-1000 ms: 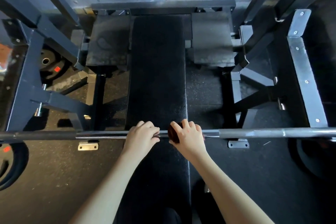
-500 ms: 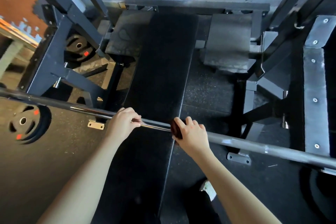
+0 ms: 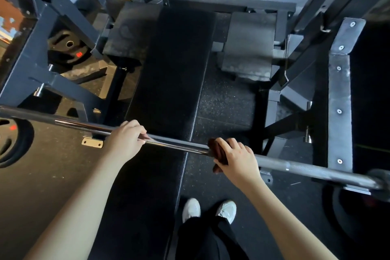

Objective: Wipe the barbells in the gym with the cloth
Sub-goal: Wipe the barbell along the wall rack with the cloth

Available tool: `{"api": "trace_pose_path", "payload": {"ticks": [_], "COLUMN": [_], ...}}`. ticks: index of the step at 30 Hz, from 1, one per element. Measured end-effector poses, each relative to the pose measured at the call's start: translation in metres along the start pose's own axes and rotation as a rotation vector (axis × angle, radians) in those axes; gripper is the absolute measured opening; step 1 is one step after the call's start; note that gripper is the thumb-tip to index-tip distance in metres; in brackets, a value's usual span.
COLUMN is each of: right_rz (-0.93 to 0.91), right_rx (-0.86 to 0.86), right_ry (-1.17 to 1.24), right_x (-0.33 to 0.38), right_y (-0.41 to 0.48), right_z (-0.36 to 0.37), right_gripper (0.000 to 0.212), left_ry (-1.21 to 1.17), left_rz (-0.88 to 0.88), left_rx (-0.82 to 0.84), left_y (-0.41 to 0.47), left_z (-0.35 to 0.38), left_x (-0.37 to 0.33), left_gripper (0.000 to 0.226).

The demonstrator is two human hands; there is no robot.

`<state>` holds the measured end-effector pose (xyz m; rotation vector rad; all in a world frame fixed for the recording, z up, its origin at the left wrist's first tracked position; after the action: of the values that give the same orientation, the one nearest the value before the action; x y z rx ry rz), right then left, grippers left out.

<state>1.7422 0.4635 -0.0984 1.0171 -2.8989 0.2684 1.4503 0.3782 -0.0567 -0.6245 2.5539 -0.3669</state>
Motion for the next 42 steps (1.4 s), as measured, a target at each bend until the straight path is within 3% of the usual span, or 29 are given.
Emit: {"api": "trace_pose_path", "payload": {"ticks": [4, 8, 13, 15, 19, 23, 26, 29, 32, 34, 36, 39, 42], "right_rz": [0.055, 0.111, 0.302, 0.326, 0.203, 0.474, 0.659, 0.458, 0.184, 0.217, 0.430, 0.702, 0.467], "right_rx": [-0.020, -0.069, -0.158, -0.237, -0.293, -0.385, -0.458, -0.433, -0.366, -0.372, -0.426, -0.491, -0.395], "right_ry": [0.006, 0.030, 0.007, -0.010, -0.071, -0.093, 0.064, 0.142, 0.041, -0.046, -0.037, 0.124, 0.116], "right_x": [-0.020, -0.029, 0.003, 0.011, -0.026, -0.083, -0.050, 0.006, -0.011, -0.050, -0.079, -0.051, -0.015], "right_y": [-0.016, -0.028, -0.018, -0.014, -0.030, -0.065, -0.051, -0.033, -0.036, -0.052, -0.069, -0.058, -0.043], "right_z": [-0.001, -0.003, -0.004, -0.004, -0.005, -0.003, 0.002, 0.005, 0.001, 0.001, -0.002, 0.000, -0.001], "right_gripper": [0.071, 0.063, 0.051, 0.042, 0.036, 0.033, 0.027, 0.026, 0.031, 0.030, 0.029, 0.027, 0.032], "left_ry": [-0.058, -0.063, -0.005, -0.018, -0.022, -0.013, 0.016, 0.040, 0.082, 0.116, 0.133, 0.141, 0.155], "left_rz": [0.096, 0.184, 0.243, 0.277, 0.308, 0.288, 0.233, 0.261, 0.369, 0.418, 0.424, 0.406, 0.420], "left_rx": [0.153, 0.306, 0.231, 0.172, 0.141, 0.173, 0.244, 0.326, 0.375, 0.396, 0.388, 0.329, 0.309], "left_y": [-0.004, 0.002, 0.002, 0.002, 0.002, 0.001, 0.002, 0.002, -0.002, -0.004, -0.003, 0.003, 0.006], "left_z": [0.031, 0.069, 0.082, 0.083, 0.086, 0.085, 0.083, 0.082, 0.091, 0.103, 0.113, 0.119, 0.119], "left_x": [-0.039, -0.081, -0.086, -0.082, -0.082, -0.086, -0.089, -0.101, -0.131, -0.149, -0.156, -0.156, -0.155], "left_gripper": [0.053, 0.057, 0.086, 0.082, 0.073, 0.073, 0.051, 0.053, 0.066, 0.067, 0.058, 0.047, 0.047]}}
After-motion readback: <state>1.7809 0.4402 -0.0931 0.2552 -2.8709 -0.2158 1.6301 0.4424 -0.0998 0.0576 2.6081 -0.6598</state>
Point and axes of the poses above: each hand's wrist, its own y-axis towards the middle knuckle, its own z-axis out of the palm, x = y × z, the point moved 5 cm from there along y, towards the middle knuckle, and after that the axes turned 14 degrees about -y, right-handed, at the moved point
